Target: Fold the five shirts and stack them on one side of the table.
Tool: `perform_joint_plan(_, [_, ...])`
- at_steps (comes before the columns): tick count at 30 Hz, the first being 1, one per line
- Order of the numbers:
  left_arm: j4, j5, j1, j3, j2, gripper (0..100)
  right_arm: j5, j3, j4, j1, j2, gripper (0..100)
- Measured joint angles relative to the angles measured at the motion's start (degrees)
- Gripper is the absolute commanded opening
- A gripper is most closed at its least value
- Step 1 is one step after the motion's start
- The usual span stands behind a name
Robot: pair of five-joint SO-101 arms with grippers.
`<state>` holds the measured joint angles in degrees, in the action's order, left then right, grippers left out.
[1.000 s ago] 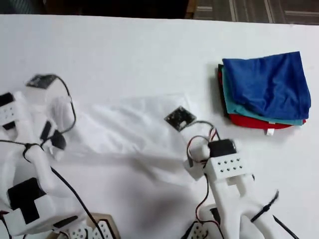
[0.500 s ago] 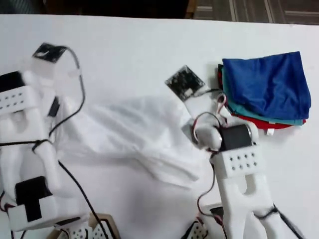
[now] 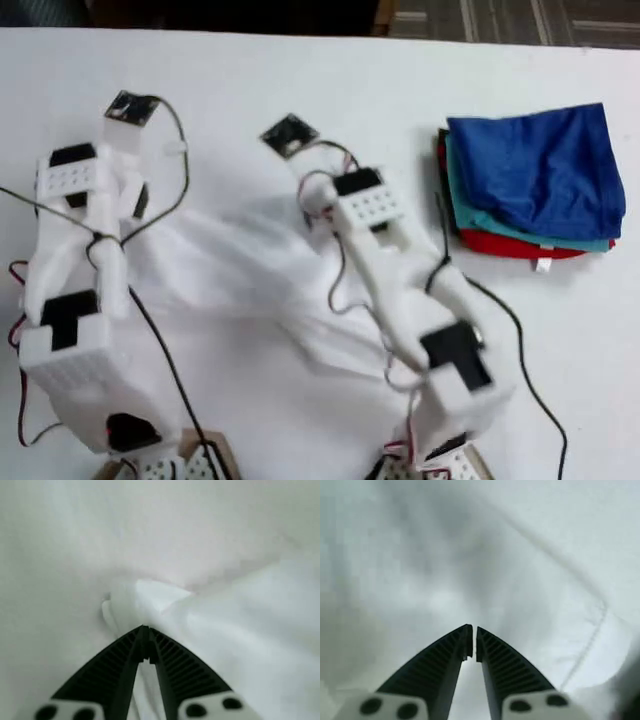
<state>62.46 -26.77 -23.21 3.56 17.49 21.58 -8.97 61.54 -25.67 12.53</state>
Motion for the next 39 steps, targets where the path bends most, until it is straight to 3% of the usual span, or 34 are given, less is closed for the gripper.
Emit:
perform_joint_plan(6, [-3.7,-2.2,-5.6,0.0,3.7,2,0.0,12.4,0.0,6.6,16.5,1.9])
perform_joint_plan(14, [-3.0,-5.4,-6.2,-5.2,10.0,2,0.0,32.9,6.7,9.3,29.8,1.9])
perform_joint_plan(18, [5.3,-3.3,-5.9,-14.0,10.9,2,0.0,41.1,13.4,9.3,32.3,1.9])
perform_joint_plan(21, [16.2,-0.2,-5.7,-24.2,10.9,2,0.0,45.4,17.1,9.2,32.3,1.9])
perform_joint_plan(25, [30.9,1.6,-1.8,-35.9,10.9,2,0.0,47.8,18.5,7.9,32.3,1.9])
perform_joint_plan(27, [34.4,3.0,0.3,-37.9,10.9,2,0.0,48.1,18.5,7.5,32.3,1.9])
perform_joint_plan(32, [34.6,4.4,2.1,-37.3,12.3,2,0.0,48.1,18.5,6.7,32.3,1.9])
perform_joint_plan(39, [25.5,4.5,2.0,-30.2,18.5,2,0.0,48.2,18.5,6.5,32.7,1.9])
